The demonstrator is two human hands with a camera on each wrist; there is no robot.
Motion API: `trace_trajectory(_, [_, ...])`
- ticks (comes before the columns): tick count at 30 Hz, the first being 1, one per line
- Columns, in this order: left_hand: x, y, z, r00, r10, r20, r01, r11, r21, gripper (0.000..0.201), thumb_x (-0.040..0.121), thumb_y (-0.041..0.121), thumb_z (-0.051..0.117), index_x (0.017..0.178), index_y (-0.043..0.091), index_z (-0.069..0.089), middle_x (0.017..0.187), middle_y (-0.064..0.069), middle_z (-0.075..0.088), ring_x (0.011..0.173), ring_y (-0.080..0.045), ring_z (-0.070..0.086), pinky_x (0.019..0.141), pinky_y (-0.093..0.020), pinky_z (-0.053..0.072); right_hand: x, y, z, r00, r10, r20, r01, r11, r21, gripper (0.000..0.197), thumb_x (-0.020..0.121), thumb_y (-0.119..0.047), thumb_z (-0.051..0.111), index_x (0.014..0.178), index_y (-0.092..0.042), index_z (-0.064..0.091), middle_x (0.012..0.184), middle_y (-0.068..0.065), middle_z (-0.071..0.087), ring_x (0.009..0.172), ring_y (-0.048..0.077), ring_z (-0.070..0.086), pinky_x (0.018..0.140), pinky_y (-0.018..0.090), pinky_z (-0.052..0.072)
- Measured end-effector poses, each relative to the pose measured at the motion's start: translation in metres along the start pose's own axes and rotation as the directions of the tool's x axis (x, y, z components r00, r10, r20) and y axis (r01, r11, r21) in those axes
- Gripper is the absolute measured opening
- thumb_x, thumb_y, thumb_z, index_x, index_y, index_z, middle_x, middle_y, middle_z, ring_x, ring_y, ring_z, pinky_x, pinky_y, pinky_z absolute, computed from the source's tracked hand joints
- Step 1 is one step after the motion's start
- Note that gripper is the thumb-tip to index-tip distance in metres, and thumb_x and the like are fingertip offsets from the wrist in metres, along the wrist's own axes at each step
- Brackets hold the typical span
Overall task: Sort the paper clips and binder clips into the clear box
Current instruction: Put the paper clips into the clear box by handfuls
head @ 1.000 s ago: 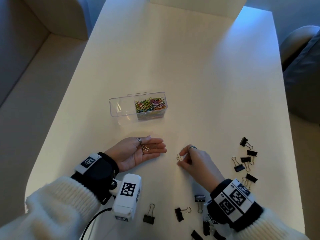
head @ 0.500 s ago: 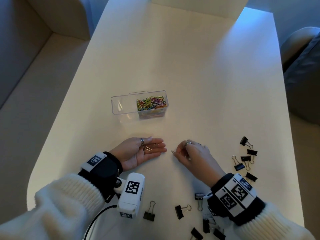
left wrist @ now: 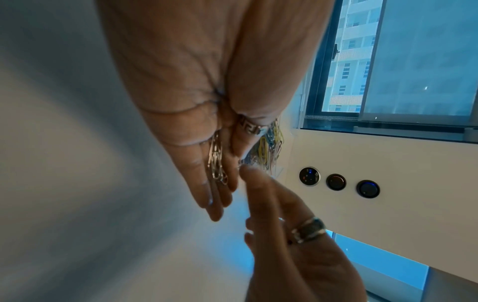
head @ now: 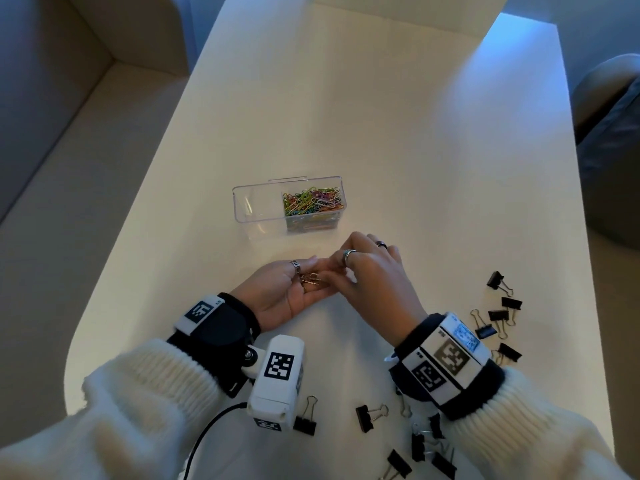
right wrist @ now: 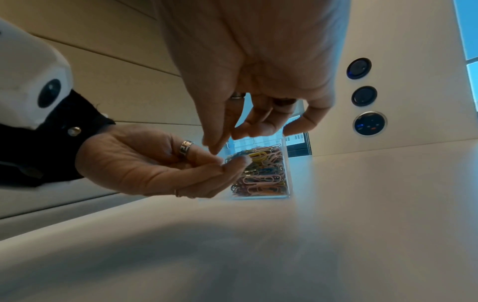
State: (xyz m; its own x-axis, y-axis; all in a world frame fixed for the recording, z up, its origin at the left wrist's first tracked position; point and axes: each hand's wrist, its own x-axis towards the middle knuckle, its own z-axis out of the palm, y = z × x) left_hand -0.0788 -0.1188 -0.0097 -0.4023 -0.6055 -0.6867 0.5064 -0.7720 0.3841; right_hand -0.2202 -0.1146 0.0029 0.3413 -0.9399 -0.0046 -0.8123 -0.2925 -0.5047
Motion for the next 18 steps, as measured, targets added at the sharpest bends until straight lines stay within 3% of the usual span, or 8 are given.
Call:
trace_trajectory(3, [-0.004,0.003,-0.003,0.999,0.011,-0.037,-0.010,0.999,0.037,0.032,0.097,0.013,0.035,0.103,-0.004,0.061,0.092,-0.017,0.070,0.081,-0.021,0.071,0.080,-0.028,0.055,0.007,-0.002,-0.011,0.988,0.041,-0.147,-0.021,0.990,0.138,0.033,0.084,-0.043,0.048,0.095,-0.019,0.068,0.092,0.001,0.056,0.091,0.020,0.053,0.082,0.038,0.041])
trace_trajectory(5, [-0.008,0.006,-0.005,0.998,0.020,-0.057,-0.018,0.999,0.044,0.032,0.097,0.013,0.035,0.101,-0.005,0.061,0.088,-0.017,0.071,0.080,-0.022,0.071,0.076,-0.027,0.056,0.018,0.003,-0.021,0.970,0.073,-0.232,-0.032,0.984,0.175,0.035,0.083,-0.037,0.056,0.110,-0.015,0.060,0.101,0.006,0.053,0.097,0.024,0.051,0.088,0.041,0.043])
trace_trajectory(7, [-0.013,0.011,-0.007,0.997,0.046,-0.061,-0.043,0.998,0.045,0.032,0.097,0.012,0.034,0.100,-0.005,0.061,0.088,-0.017,0.071,0.080,-0.023,0.071,0.075,-0.027,0.056,0.033,0.007,-0.029,0.979,0.096,-0.178,-0.073,0.989,0.131,0.052,0.080,-0.032,0.065,0.125,-0.015,0.047,0.116,0.009,0.047,0.110,0.027,0.044,0.098,0.041,0.037])
trace_trajectory(10, [-0.020,0.024,-0.003,0.992,0.114,-0.061,-0.110,0.992,0.057,0.032,0.096,0.009,0.033,0.098,-0.003,0.062,0.089,-0.015,0.072,0.082,-0.022,0.071,0.077,-0.027,0.056,0.058,0.012,-0.033,0.996,0.075,0.040,-0.075,0.997,0.002,0.081,0.078,-0.033,0.068,0.143,-0.018,0.022,0.141,0.006,0.031,0.129,0.025,0.028,0.106,0.040,0.027])
trace_trajectory(13, [-0.020,0.045,0.008,0.980,0.191,-0.061,-0.189,0.981,0.033,0.031,0.095,0.008,0.033,0.096,-0.002,0.062,0.087,-0.014,0.073,0.078,-0.021,0.072,0.078,-0.026,0.055,0.075,0.013,-0.029,0.984,0.058,0.168,-0.052,0.998,-0.042,0.072,0.082,-0.030,0.063,0.143,-0.020,0.025,0.144,0.002,0.035,0.132,0.023,0.029,0.108,0.043,0.030])
trace_trajectory(18, [-0.012,0.077,0.023,0.948,0.293,-0.121,-0.290,0.956,0.042,0.025,0.097,0.007,0.033,0.096,-0.002,0.056,0.092,-0.017,0.065,0.068,-0.021,0.071,0.069,-0.026,0.057,0.079,0.013,-0.028,0.990,0.074,0.122,-0.065,0.995,-0.076,0.054,0.085,-0.025,0.059,0.136,-0.023,0.040,0.135,-0.003,0.048,0.121,0.022,0.042,0.100,0.039,0.035])
